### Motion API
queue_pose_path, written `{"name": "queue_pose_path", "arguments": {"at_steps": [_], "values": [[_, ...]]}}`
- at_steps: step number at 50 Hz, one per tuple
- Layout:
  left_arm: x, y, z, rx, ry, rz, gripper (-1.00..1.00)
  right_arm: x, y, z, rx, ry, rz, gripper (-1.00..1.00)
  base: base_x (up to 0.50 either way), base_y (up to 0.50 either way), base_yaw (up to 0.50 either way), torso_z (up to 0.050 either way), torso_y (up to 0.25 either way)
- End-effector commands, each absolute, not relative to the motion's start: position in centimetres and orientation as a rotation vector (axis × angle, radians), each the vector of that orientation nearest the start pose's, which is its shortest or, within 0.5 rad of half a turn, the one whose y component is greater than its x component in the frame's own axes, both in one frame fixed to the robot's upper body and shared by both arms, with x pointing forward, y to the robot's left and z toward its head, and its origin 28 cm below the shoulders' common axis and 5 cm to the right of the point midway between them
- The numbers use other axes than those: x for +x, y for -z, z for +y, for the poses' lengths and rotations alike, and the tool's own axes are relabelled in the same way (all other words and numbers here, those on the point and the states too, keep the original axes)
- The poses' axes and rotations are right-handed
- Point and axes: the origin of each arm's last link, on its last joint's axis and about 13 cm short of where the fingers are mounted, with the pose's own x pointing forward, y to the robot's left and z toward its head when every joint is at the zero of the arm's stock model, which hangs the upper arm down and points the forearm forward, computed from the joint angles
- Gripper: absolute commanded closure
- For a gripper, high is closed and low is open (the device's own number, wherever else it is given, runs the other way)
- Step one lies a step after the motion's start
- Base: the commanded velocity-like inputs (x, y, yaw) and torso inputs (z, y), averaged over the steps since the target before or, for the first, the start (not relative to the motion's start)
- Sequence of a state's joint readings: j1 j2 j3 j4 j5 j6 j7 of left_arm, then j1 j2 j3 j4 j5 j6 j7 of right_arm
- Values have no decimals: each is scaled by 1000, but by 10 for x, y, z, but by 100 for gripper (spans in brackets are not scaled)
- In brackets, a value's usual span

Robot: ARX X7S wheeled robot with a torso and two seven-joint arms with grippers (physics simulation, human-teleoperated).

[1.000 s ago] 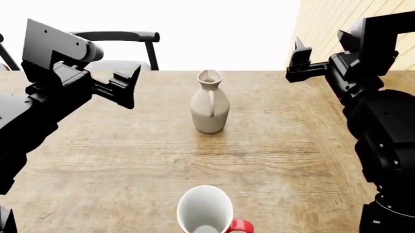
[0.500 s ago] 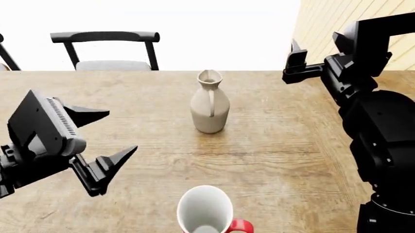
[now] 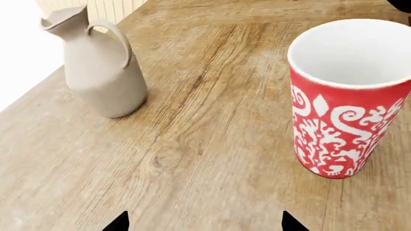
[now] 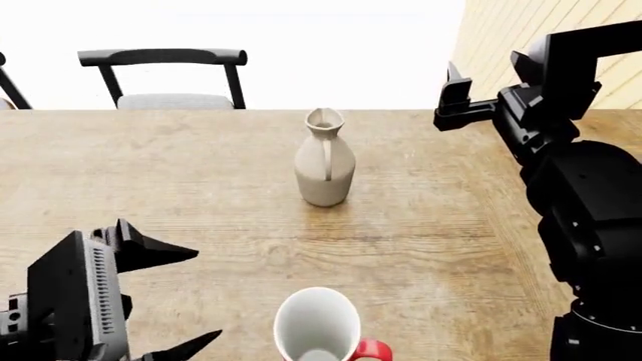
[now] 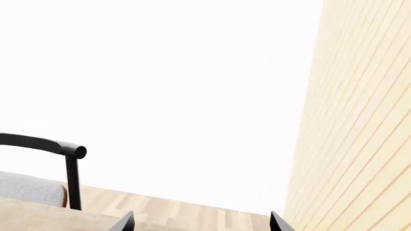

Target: Pick the jug and cup and place them in the sink. Then turn on the water.

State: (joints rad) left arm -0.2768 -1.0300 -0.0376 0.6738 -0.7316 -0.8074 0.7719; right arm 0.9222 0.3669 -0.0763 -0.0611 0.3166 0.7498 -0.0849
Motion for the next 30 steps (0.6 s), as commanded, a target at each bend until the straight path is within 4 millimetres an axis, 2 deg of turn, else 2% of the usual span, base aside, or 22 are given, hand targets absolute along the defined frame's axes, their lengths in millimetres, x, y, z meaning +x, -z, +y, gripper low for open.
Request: {"name": "queue_pose_path", "arguments": {"at_steps": [1,7,30], "values": [[189,-211,321,460,1146,246,-100,336,-251,-169,-107,-117,-202,-100,0,0,0,0,0],[186,-211,312,458,1205,238,-100,335,-251,-170,-106,-115,-202,-100,0,0,0,0,0],[184,-204,299,426,1295,254,-100,332,-252,-171,-102,-110,-207,-100,0,0,0,0,0]]}}
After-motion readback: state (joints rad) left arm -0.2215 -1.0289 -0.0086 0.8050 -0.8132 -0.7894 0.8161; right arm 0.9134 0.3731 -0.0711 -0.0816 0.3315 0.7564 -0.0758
